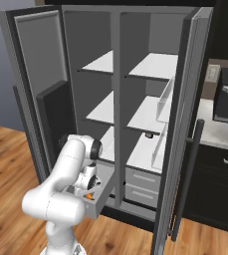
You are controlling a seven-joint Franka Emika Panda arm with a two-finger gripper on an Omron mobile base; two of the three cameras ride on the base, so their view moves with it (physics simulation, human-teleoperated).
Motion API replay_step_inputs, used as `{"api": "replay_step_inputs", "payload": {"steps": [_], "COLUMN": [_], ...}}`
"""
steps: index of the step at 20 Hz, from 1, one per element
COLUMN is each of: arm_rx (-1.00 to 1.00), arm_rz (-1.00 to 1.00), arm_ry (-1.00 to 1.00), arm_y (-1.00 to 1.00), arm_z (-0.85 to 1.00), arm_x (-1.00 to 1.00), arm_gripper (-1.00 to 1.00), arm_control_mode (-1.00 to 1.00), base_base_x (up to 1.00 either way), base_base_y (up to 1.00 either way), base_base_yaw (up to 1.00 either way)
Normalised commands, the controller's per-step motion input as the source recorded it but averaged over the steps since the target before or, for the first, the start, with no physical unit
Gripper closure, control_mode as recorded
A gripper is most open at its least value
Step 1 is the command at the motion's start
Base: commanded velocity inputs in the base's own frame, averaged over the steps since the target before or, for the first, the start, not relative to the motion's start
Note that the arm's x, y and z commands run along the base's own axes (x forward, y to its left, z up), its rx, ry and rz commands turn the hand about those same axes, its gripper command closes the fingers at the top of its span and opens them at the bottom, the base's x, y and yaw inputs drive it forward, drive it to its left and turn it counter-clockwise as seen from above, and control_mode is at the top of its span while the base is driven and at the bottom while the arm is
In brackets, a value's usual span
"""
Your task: Take the lime and carrot from the fridge shelf and place them in the freezer drawer to begin freezing them.
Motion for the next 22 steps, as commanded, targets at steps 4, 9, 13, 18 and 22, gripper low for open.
{"api": "replay_step_inputs", "payload": {"steps": [4, 9, 13, 18, 22], "arm_rx": [0.00, 0.00, 0.00, 0.00, 0.00], "arm_rz": [0.07, 0.05, 0.05, 0.05, 0.03], "arm_ry": [0.04, 0.02, 0.00, -0.01, -0.07], "arm_y": [0.18, 0.08, 0.00, 0.00, 0.00], "arm_z": [-0.44, -0.19, -0.06, 0.00, 0.06], "arm_x": [-0.44, -0.26, -0.29, -0.42, -0.44], "arm_gripper": [-1.00, -1.00, -1.00, -1.00, -1.00], "arm_control_mode": [-1.00, -1.00, -1.00, -1.00, -1.00], "base_base_x": [0.00, 0.00, 0.00, 0.00, 0.00], "base_base_y": [0.00, 0.00, 0.00, 0.00, 0.00], "base_base_yaw": [0.00, 0.00, 0.00, 0.00, 0.00]}}
